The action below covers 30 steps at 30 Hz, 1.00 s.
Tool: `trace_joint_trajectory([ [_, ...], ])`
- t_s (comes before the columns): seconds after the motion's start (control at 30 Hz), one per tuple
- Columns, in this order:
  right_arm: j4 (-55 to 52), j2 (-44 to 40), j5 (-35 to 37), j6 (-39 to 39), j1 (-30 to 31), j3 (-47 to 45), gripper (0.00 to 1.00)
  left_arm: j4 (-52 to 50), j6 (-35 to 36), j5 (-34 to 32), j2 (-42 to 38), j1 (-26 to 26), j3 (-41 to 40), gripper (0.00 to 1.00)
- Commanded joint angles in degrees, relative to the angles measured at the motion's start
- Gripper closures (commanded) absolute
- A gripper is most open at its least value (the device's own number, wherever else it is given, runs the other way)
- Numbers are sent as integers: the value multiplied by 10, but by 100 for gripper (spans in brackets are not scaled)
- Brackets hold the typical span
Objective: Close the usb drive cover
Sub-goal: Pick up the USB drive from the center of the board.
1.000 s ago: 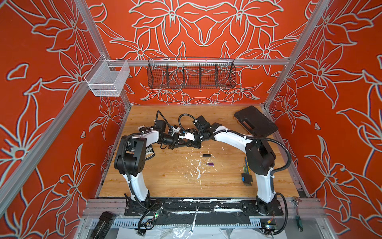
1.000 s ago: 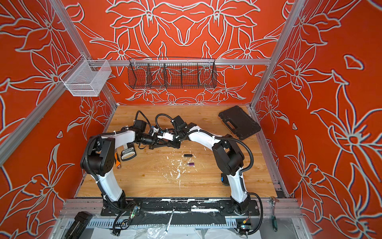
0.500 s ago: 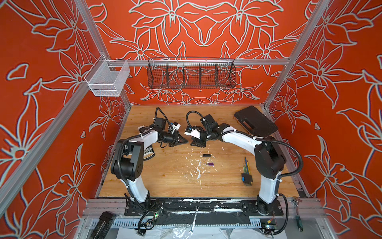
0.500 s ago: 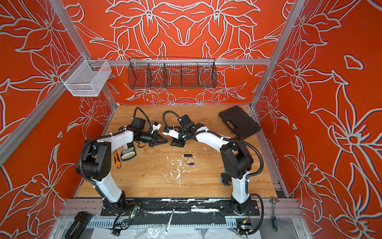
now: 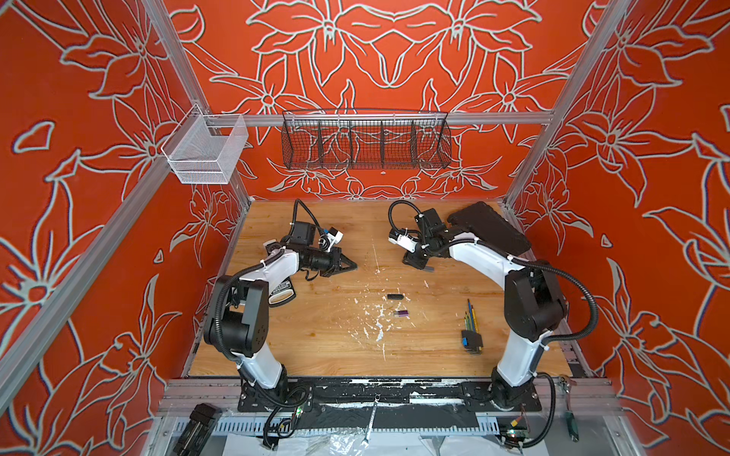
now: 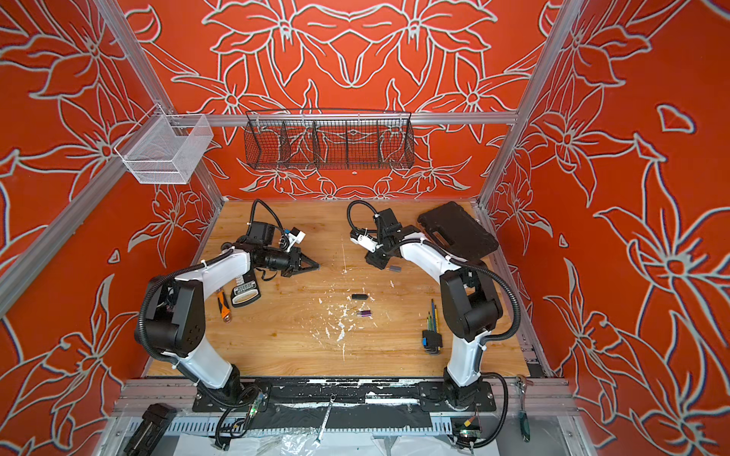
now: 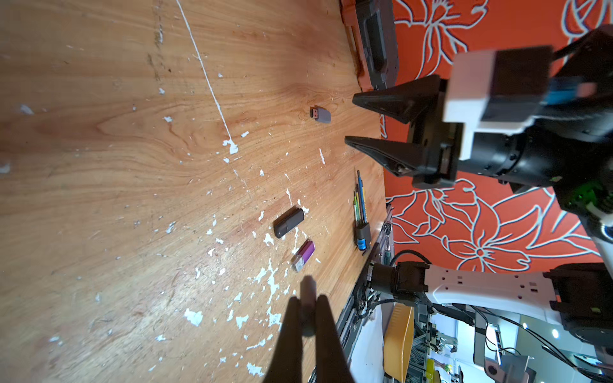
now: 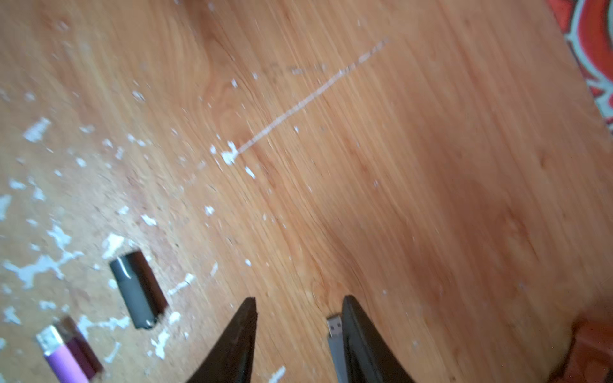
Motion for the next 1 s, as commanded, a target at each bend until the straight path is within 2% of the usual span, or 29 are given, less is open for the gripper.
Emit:
trace_joint_trajectory([
  [0.0, -66, 23, 63, -36, -23, 26, 55, -15, 10, -7, -9, -5, 6, 100],
  [0.2, -76, 35, 53, -78, -57, 31, 54, -35, 22, -19, -20, -6, 10, 100],
  [0.4, -101, 69, 77, -120, -72, 59, 53, -46, 30, -29, -29, -6, 8, 100],
  [0.53, -110, 73, 52, -137, -77, 65, 53, -46, 30, -31, -30, -6, 5, 100],
  [0.67, -114, 82, 59, -158, -78, 65, 52, -47, 30, -28, -25, -6, 7, 100],
  [0.9, -141, 90, -6, -170, -88, 78, 55, -56, 35, -30, -23, -6, 13, 100],
  [0.97, -142, 97, -2, -172, -89, 81, 55, -57, 35, -31, -24, -6, 14, 100],
])
